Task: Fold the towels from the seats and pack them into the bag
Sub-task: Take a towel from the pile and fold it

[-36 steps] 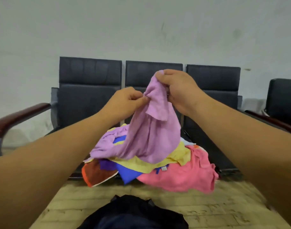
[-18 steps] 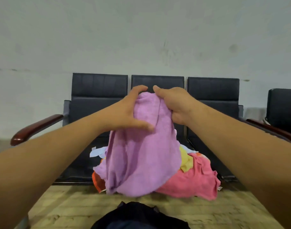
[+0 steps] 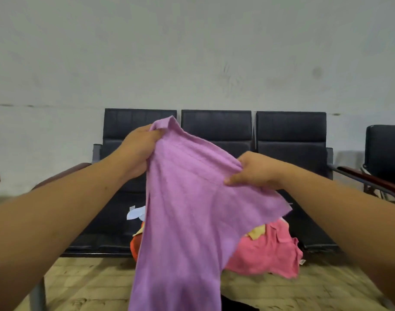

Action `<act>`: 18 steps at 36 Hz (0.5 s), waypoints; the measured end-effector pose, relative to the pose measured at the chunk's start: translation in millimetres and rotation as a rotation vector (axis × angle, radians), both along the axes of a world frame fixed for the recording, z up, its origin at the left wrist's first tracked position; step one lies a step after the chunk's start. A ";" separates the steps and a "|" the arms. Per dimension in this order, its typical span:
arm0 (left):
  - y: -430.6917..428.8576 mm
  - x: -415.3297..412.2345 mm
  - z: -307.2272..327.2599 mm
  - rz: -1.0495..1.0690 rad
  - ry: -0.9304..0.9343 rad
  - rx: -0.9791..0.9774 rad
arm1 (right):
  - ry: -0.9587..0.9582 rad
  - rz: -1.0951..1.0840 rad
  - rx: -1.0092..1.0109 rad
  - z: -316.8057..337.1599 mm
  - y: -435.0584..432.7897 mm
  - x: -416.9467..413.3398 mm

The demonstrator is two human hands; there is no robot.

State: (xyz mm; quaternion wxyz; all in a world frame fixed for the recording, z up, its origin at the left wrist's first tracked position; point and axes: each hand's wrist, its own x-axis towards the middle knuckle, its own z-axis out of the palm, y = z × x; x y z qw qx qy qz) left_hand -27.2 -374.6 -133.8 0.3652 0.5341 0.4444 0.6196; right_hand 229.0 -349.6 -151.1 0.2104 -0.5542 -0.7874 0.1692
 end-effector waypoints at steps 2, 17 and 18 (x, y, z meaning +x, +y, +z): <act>0.9 -3.0 -0.8 0.035 -0.039 -0.012 | -0.014 -0.080 0.023 -13.2 9.5 8.3; 22.0 -45.5 -33.2 0.286 0.001 -0.085 | 0.945 -0.231 -0.047 -36.3 33.3 46.7; 22.8 -45.7 -35.2 0.296 0.012 -0.086 | 0.991 -0.239 -0.061 -35.6 32.9 45.9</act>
